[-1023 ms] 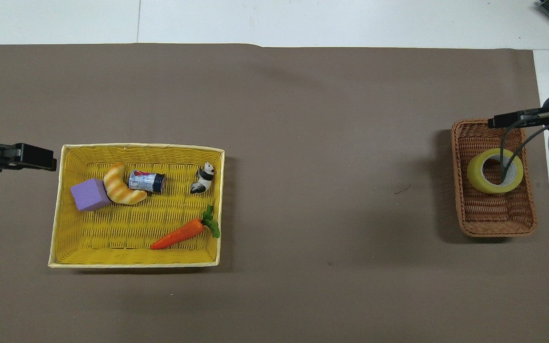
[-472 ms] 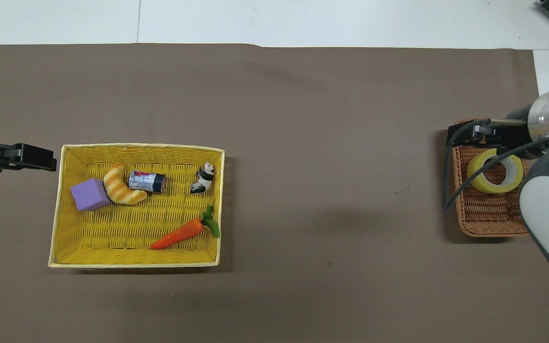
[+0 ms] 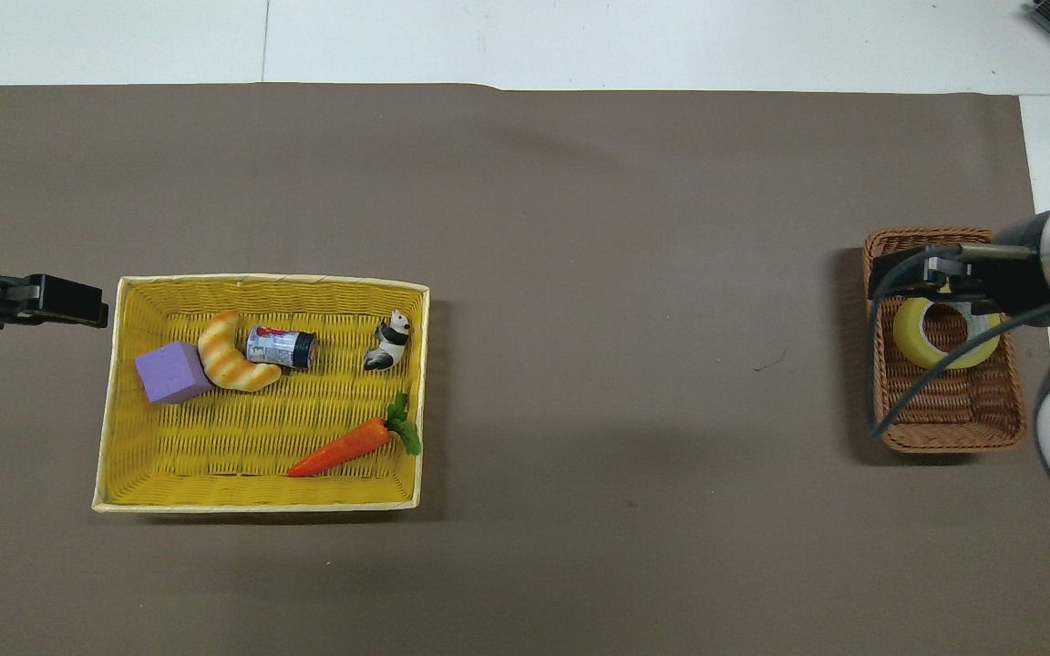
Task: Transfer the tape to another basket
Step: 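Lift the right gripper out of the wicker basket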
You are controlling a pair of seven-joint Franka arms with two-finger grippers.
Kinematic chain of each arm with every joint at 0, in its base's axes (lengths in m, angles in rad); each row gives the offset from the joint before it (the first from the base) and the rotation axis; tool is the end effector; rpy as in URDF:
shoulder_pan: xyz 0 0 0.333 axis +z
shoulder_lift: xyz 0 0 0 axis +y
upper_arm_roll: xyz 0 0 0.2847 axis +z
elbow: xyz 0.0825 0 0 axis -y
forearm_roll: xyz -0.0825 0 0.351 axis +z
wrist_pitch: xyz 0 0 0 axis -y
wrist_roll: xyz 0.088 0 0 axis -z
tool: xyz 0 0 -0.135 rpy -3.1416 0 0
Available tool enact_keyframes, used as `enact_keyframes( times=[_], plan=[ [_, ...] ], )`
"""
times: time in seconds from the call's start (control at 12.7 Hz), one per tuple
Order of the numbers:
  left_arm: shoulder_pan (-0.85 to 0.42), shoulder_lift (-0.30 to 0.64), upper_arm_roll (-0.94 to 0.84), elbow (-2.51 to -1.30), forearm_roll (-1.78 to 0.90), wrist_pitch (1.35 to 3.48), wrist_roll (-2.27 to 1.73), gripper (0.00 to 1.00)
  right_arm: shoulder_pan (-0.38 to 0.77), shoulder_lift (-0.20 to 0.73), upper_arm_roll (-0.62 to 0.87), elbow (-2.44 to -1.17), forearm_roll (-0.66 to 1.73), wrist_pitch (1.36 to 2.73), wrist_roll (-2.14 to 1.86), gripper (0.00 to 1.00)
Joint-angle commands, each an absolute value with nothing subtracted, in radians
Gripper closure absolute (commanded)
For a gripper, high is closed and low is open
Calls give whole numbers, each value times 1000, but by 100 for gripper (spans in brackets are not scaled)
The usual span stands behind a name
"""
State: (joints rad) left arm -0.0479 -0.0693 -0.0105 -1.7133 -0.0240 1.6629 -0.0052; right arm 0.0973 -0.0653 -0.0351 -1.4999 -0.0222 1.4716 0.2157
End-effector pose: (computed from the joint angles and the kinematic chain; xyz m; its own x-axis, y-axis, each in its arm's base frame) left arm 0.5082 -0.0329 0.5461 0.9985 -0.0510 0.0187 -0.0514 -0.9984 0.0233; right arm 0.4925 0.0269 0.6202 0.9871 -0.1551 0.0403 -0.1557 -0.9877 0.0113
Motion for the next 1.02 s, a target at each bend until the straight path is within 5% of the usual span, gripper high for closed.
enact_keyframes(
  times=[0.0,0.94],
  plan=[
    [-40,-71,-18,-1697,-6,1638,-17,0,84,-106,-23,-1530,-29,1428,164,0],
    [-40,-71,-18,-1697,-6,1638,-17,0,75,-132,-32,-1585,-8,1493,115,0]
  ],
)
